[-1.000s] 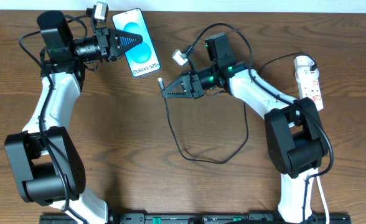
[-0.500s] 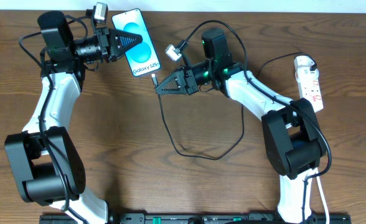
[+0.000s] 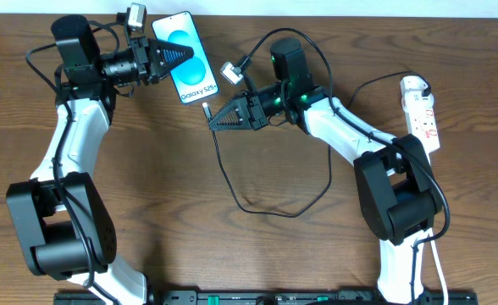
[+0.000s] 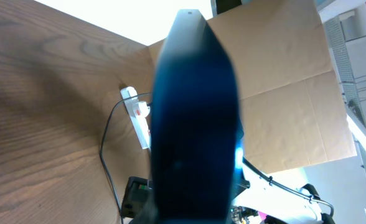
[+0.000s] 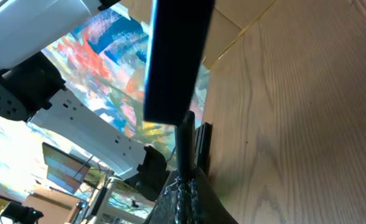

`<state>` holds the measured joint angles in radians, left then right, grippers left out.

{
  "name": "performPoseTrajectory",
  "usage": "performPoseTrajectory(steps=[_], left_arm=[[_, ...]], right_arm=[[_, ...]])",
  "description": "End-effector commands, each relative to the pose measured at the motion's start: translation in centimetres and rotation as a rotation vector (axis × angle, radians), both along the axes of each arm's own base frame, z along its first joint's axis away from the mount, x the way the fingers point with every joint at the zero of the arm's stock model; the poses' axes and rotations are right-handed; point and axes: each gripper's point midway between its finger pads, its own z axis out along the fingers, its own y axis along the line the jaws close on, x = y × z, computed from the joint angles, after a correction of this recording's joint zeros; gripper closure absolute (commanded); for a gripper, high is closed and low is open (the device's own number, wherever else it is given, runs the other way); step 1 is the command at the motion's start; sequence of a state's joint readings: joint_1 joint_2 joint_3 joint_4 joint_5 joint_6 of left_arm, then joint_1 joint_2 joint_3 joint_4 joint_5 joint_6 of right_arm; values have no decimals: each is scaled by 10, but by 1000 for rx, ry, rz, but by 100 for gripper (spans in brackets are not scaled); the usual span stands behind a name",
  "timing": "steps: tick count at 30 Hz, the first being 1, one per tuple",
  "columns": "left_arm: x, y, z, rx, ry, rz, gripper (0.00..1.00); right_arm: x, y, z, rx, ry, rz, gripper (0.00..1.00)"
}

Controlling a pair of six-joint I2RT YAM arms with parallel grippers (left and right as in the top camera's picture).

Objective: Plug charger to phone and switch on socket

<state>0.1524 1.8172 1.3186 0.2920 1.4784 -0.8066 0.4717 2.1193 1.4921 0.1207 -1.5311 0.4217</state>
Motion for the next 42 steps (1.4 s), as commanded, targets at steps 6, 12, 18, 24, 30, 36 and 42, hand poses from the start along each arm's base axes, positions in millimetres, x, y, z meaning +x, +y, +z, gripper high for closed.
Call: performPoseTrajectory(steps=[6,12,18,24,30,36,42], left_arm=[[-4,-1,11,10,-58,-11,93],[-5,-1,11,10,-58,-13,93],[-11,-3,13,1,-70,-53,93],[-17,-5,14,-6,-84,-85,93],[-18,-5,14,-7,-87,-92,93],[-18,-5,14,-7,-87,-92,93],[-18,-5,14,-7,-87,-92,93]], right_arm=[[-11,3,12,22,-13,41,99],[-15,7,13,28,-24,54,99],[-15,8,14,33,-33,55,99],[-14,7,14,34,-36,52,99],[-13,6,14,36,-41,50,99],[-12,7,18,46,-59,49,99],[-9,7,21,51,-69,46,99]])
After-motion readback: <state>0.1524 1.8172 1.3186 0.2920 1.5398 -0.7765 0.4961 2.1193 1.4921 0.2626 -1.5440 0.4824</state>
